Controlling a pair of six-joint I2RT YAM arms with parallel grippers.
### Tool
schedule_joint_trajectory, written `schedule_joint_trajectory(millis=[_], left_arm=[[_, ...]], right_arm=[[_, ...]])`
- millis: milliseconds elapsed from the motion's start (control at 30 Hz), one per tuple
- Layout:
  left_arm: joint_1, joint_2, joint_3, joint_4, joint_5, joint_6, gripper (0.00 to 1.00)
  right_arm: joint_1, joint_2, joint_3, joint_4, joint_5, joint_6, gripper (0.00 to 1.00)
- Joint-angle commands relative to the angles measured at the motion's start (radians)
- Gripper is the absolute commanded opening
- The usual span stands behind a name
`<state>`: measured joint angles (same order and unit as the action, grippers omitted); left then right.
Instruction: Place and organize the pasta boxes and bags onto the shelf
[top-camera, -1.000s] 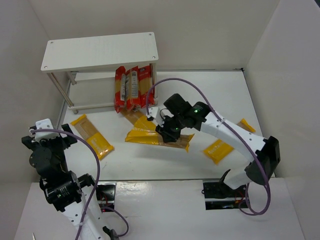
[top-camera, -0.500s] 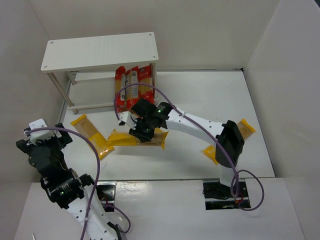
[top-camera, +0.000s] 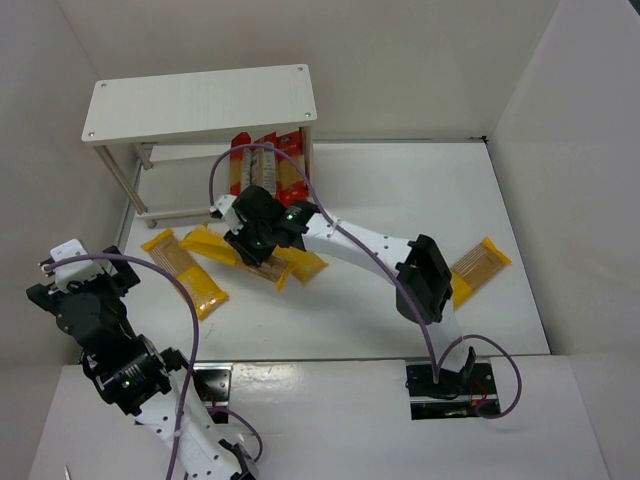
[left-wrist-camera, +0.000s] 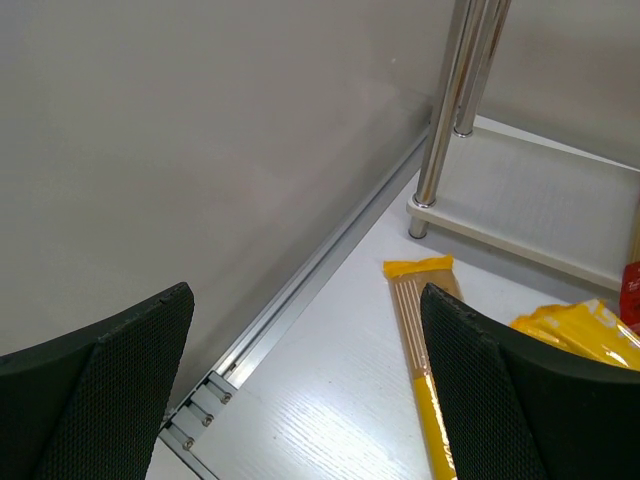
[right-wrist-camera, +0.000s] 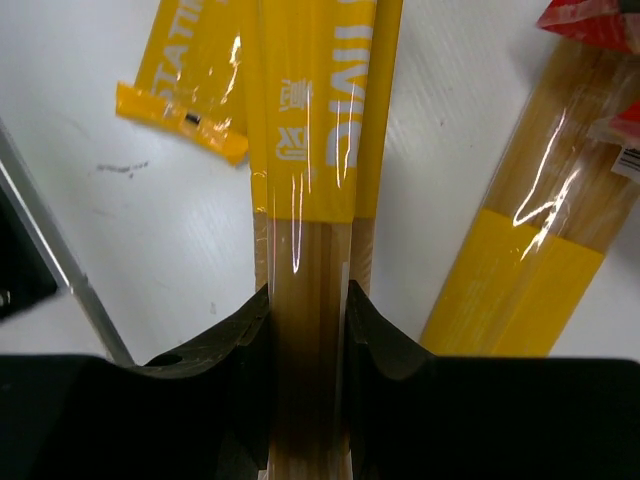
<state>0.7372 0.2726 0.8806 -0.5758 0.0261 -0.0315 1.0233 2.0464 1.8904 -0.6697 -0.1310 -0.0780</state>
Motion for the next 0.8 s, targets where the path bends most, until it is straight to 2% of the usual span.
schedule_joint_trajectory(millis=[0,200,400,500,533,567,633,667,767], left_arm=[[0.016,0.005,0.001,0.036,-0.015,-0.013,1.0],[0.025,0.014,0.001,0.036,-0.015,-0.013,1.0],[0.036,0.014,0.001,0.036,-0.006,-0.013,1.0],[0.036,0.014,-0.008,0.036,-0.006,-0.013,1.0],[0.036,0.014,-0.008,0.036,-0.006,-0.013,1.0],[0.045,0.014,-0.008,0.036,-0.006,-0.013,1.0],[0.045,0.014,-0.008,0.036,-0.006,-0.013,1.0],[0.045,0.014,-0.008,0.036,-0.006,-0.013,1.0],[0.045,0.014,-0.008,0.036,0.003,-0.013,1.0]], right_arm=[[0.008,0.053,0.142,0.18,0.059,0.124,0.0],[0.008,0.178,0.323,0.202,0.231,0.214,0.0],[0.008,0.352,0.632,0.145,0.381,0.264,0.0],[0.017,0.559,1.004,-0.014,0.439,0.284,0.0],[0.027,0.651,1.215,-0.075,0.465,0.284,0.0],[0.037,0.603,1.141,-0.012,0.49,0.284,0.0],[0.037,0.667,1.244,-0.033,0.482,0.308,0.0],[0.037,0.658,1.21,-0.033,0.482,0.326,0.0],[0.06,0.708,1.25,-0.05,0.542,0.327,0.0]])
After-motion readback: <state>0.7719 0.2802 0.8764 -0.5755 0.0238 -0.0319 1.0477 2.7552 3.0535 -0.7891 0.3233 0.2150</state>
